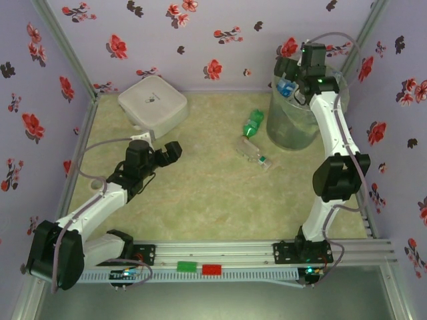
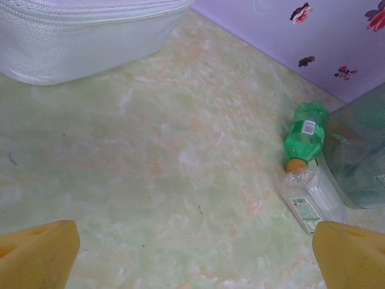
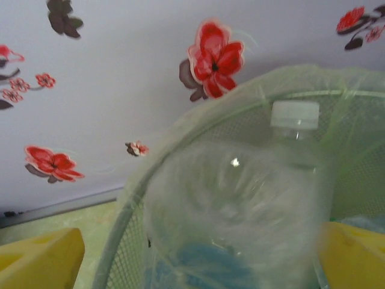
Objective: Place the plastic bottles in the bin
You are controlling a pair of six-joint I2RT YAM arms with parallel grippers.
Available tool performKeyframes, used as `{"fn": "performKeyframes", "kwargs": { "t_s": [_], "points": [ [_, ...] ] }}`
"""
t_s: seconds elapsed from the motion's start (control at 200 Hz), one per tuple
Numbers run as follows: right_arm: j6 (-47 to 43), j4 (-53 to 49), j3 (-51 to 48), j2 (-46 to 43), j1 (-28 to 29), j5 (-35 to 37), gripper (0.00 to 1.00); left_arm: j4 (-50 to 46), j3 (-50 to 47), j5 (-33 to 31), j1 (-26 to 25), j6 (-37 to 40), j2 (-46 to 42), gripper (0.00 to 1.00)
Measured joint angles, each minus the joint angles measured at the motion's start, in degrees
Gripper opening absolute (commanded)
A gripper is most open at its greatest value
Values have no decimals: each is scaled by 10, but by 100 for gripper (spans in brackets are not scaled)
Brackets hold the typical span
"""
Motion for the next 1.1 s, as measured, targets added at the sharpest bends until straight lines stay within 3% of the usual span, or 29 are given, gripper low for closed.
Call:
{"fn": "performKeyframes", "kwargs": {
  "t_s": [0.335,0.505,0.69,0.875,1.095],
  "points": [
    [-21,-21,-23,-110,2,24,100,-18,30,4,17,33,0,100],
    [-25,-1,-158,-250,38,14,100,-20,42,4,32,41,1,100],
    [-25,45,-363,-354,142,0,100,-12,43,16,33,42,15,100],
    [-19,47,-506,-356,215,-24,100,18,42,46,33,31,46,100],
    [-52,24,-517,-280,224,-29,100,44,42,88,33,9,92,100]
  ]
}}
